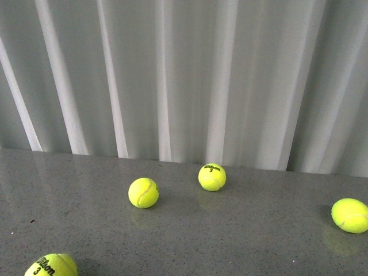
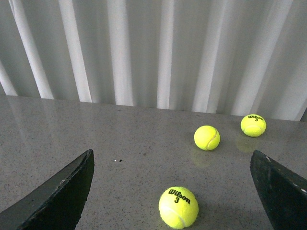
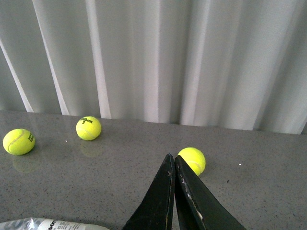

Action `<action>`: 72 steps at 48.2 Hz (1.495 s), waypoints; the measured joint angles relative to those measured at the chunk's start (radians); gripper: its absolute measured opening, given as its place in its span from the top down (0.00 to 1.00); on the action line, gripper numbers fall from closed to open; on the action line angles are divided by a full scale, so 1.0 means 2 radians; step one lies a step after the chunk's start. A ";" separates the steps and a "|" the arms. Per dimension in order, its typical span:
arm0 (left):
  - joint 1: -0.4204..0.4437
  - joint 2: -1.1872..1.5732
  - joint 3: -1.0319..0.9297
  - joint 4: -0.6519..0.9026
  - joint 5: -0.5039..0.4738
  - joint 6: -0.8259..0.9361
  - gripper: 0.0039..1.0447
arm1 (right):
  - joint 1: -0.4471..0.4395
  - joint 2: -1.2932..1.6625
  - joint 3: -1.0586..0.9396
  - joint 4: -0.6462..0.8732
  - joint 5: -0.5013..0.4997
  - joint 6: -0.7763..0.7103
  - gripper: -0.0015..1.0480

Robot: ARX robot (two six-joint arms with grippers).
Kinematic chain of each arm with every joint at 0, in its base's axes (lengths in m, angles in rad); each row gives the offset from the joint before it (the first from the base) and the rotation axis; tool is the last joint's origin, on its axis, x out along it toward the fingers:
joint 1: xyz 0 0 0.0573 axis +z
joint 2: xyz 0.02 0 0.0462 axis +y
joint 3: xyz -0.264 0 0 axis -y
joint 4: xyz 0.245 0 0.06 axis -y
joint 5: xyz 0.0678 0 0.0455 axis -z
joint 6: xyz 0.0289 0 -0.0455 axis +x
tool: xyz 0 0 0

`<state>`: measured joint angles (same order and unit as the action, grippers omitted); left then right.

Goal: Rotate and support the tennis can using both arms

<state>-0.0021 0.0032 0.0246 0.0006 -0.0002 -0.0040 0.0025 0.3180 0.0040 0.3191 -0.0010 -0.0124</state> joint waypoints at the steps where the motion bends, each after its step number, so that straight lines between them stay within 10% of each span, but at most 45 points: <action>1: 0.000 0.000 0.000 0.000 0.000 0.000 0.06 | 0.000 -0.004 0.000 -0.004 0.000 0.000 0.97; 36: 0.000 -0.001 0.000 0.000 0.000 0.000 0.06 | 0.000 -0.156 0.000 -0.159 0.000 0.000 0.95; 60: 0.000 -0.001 0.000 0.000 0.000 0.000 0.06 | 0.000 -0.157 0.000 -0.159 0.000 0.000 0.10; 72: -0.004 0.041 0.026 -0.066 -0.024 -0.024 0.06 | 0.000 -0.157 0.000 -0.159 0.000 0.001 0.07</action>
<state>-0.0093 0.0849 0.0772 -0.1314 -0.0475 -0.0517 0.0025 0.0044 0.0048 0.0013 -0.0013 -0.0105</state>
